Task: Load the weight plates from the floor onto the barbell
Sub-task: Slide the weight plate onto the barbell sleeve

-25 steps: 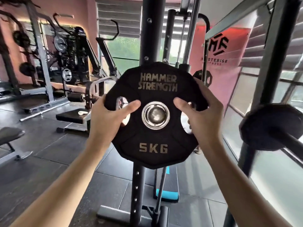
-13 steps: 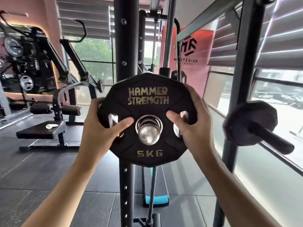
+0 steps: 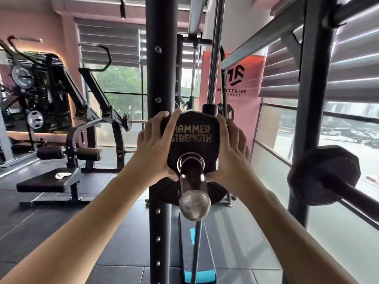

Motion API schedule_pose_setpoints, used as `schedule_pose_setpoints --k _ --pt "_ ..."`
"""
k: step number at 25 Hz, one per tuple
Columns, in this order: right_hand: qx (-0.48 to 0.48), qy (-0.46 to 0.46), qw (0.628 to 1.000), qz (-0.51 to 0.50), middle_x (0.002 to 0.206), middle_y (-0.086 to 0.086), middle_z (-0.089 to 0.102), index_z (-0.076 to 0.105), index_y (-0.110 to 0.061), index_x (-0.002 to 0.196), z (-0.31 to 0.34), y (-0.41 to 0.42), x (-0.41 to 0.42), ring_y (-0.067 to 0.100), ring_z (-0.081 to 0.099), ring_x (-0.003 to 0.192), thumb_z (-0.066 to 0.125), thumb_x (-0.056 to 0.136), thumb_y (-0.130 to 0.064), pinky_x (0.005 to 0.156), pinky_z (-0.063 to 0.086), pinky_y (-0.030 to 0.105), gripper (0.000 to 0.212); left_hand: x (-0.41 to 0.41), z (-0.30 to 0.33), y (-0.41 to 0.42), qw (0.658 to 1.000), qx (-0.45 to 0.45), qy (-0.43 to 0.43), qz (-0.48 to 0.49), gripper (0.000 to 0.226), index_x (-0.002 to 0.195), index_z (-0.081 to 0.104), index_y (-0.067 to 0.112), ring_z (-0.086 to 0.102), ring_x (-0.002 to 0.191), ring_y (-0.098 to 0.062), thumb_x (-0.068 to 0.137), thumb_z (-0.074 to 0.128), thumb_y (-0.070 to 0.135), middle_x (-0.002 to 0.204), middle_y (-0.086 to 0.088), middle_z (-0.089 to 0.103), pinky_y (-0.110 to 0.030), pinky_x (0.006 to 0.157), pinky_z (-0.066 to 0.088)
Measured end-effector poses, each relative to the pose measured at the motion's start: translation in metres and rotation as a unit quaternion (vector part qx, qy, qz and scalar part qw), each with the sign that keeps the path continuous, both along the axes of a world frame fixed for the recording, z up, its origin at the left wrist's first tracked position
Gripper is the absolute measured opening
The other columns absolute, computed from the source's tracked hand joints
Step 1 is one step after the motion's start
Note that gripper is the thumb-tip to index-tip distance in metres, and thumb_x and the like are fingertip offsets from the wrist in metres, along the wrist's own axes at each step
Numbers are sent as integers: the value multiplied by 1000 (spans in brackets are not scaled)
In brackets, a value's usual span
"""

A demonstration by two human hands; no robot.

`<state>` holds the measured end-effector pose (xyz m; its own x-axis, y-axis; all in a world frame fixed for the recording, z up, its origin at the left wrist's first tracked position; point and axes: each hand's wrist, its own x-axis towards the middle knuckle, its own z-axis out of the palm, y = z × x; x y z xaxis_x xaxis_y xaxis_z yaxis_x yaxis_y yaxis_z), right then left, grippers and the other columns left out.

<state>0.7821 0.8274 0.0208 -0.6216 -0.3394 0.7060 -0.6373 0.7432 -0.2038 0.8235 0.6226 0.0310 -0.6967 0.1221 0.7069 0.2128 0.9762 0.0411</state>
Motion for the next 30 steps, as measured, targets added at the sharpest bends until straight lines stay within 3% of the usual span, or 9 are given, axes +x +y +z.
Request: schedule_pose_setpoints --k 3,7,11,16,22,26,30 --pt "-13 7 999 -31 159 4 8 -9 -28 156 -2 -13 -22 33 13 148 97 43 -45 109 32 69 156 -24 -2 -4 1000 -4 14 -3 164 157 -5 29 25 141 -35 32 100 42 152 -15 18 -54 113 31" --pt "-41 -10 997 -58 158 6 8 -7 -24 157 -6 -26 -56 33 17 146 98 49 -37 103 41 67 151 -56 5 -8 1000 -20 3 10 163 157 -11 31 27 142 -32 37 99 40 155 -12 17 -47 114 32" --pt "-62 -10 995 -77 159 8 10 -7 -23 157 -11 -36 -90 33 15 147 97 50 -41 104 40 67 150 -88 9 -12 1000 -25 2 9 159 157 -7 31 29 141 -31 39 100 36 153 -10 19 -48 116 33" --pt "-58 -4 994 -90 158 9 14 -2 -20 159 -5 -48 -122 34 14 149 98 50 -25 112 31 66 147 -123 5 -23 1000 -3 6 16 160 158 -5 31 20 148 -35 38 100 36 152 -12 20 -57 120 22" --pt "-54 -17 994 -94 160 9 12 -4 -23 159 -1 -57 -145 34 17 147 97 52 -21 103 40 67 146 -149 3 -27 1000 14 6 26 159 157 -9 34 16 150 -35 40 99 37 155 -13 17 -60 119 21" --pt "-44 -16 995 -88 160 11 10 -5 -23 159 -1 -54 -145 37 26 140 95 58 -21 99 49 58 142 -147 3 -27 999 17 -2 30 159 156 -11 38 18 148 -35 41 99 35 156 -11 16 -63 113 32" --pt "-32 -24 995 -89 160 10 10 -7 -24 159 1 -51 -141 37 31 136 95 59 -22 99 49 51 143 -146 5 -26 999 10 -7 33 159 156 -9 38 32 137 -35 40 100 35 154 -8 17 -58 101 47"
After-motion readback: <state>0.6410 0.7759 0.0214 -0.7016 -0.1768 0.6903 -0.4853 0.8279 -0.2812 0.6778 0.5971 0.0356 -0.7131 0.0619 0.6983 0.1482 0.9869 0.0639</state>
